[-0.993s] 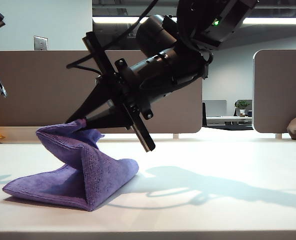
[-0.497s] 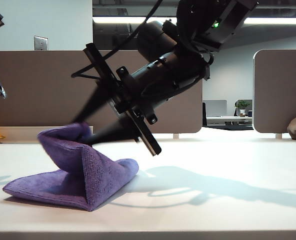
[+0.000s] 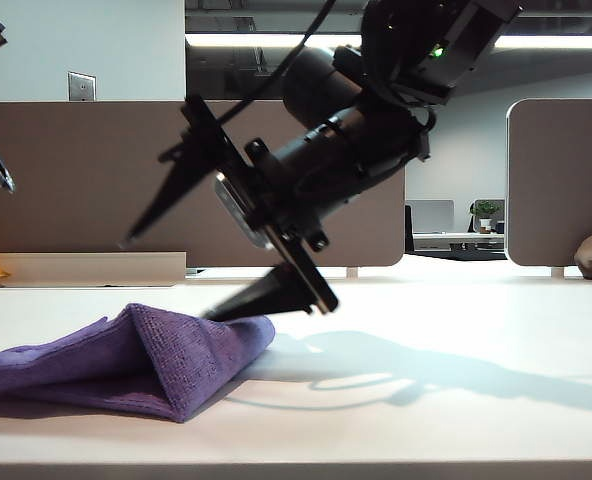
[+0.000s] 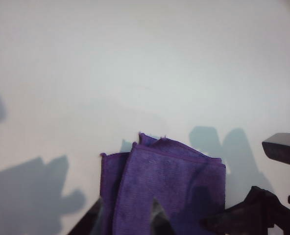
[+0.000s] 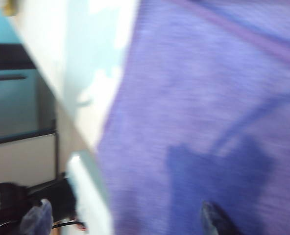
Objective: Fold the bottom of the cloth upward, then fold it vertically to form a square shape.
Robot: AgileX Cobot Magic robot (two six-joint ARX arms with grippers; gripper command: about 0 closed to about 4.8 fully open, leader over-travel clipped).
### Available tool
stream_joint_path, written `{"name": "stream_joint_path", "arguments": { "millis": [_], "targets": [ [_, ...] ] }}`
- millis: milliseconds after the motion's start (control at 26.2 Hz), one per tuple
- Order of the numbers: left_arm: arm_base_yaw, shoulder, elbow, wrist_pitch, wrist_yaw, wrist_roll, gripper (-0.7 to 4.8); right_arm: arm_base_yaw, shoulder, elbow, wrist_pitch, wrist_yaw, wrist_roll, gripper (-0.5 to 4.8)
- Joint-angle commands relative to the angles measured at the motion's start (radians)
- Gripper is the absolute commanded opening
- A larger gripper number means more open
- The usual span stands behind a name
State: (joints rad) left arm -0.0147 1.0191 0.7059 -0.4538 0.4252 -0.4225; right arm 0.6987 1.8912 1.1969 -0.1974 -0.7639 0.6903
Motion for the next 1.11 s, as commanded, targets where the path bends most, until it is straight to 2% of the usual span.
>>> {"name": "stream_joint_path", "arguments": {
  "millis": [38,191,344,535,688,764,917,1108],
  "targets": [
    [0.000,-0.007,0.003,0.003,0.005,0.008,1.21,-0.019,-0.004,0.004,-0.115,0.050,-0.093,3.93],
    [0.000,-0.007,0.003,0.003,0.006,0.008,1.20,-0.022,-0.004,0.004,-0.159,0.061,-0.112,3.92],
    [0.000,-0.007,0.003,-0.008,0.006,0.027,1.20,-0.023,-0.005,0.004,-0.238,0.142,-0.184,3.92],
    [-0.001,-0.007,0.002,-0.018,0.006,0.035,1.20,-0.028,-0.035,0.005,-0.243,0.141,-0.193,3.90],
    [-0.004,-0.004,0.002,-0.063,0.011,0.084,1.10,-0.029,-0.107,0.028,-0.244,0.205,-0.227,3.84],
    [-0.006,-0.002,0.002,-0.107,0.035,0.114,1.10,-0.031,-0.132,0.050,-0.264,0.182,-0.227,3.64],
    [-0.047,0.066,0.001,-0.182,0.039,0.169,1.11,-0.018,-0.138,0.052,-0.399,0.180,-0.269,3.64],
    [-0.094,0.152,0.001,-0.141,0.051,0.179,1.11,-0.002,-0.143,0.052,-0.494,0.241,-0.307,3.64]
  ]
}}
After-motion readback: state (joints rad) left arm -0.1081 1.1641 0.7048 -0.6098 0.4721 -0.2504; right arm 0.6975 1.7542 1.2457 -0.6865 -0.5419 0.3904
